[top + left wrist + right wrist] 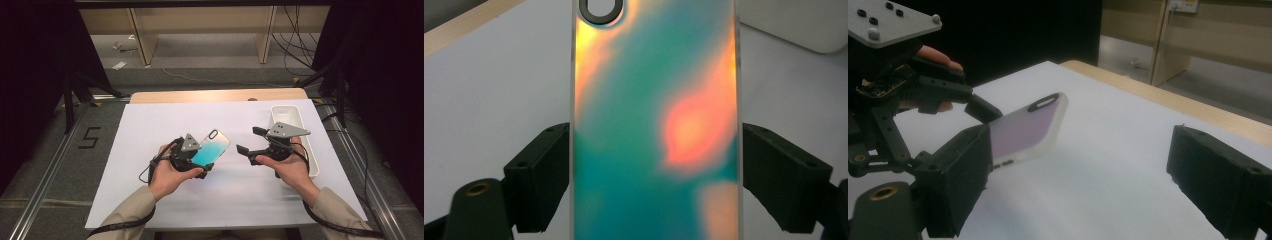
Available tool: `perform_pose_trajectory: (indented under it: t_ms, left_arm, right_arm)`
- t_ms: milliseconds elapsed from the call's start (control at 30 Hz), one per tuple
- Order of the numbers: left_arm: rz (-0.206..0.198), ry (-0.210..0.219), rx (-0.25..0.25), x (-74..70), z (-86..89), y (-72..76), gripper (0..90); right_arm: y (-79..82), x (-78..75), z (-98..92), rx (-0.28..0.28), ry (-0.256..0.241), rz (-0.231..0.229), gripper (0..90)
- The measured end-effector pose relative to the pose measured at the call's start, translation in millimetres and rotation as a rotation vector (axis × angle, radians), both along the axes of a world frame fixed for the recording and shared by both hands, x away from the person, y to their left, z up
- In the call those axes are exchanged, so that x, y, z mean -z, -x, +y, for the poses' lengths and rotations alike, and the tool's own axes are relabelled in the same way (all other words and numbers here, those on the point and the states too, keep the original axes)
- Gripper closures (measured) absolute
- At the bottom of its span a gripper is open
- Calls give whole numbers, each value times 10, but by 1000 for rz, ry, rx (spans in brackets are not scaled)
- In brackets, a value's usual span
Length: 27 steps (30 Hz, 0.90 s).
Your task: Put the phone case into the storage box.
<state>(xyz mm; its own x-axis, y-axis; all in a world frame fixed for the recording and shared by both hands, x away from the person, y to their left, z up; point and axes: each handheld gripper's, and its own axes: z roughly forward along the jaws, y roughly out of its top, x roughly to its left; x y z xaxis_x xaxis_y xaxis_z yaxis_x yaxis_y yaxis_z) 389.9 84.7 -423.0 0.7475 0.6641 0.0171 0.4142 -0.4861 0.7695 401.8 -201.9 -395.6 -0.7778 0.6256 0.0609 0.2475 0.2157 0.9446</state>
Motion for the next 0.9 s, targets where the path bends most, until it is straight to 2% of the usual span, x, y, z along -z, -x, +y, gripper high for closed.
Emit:
perform_pose_trajectory:
  t_ms: [900]
  left_arm:
    - [-19, -2, 47, 46, -231, 123, 167]
  right_arm:
    - [-108, 7, 144, 8, 3, 9, 128]
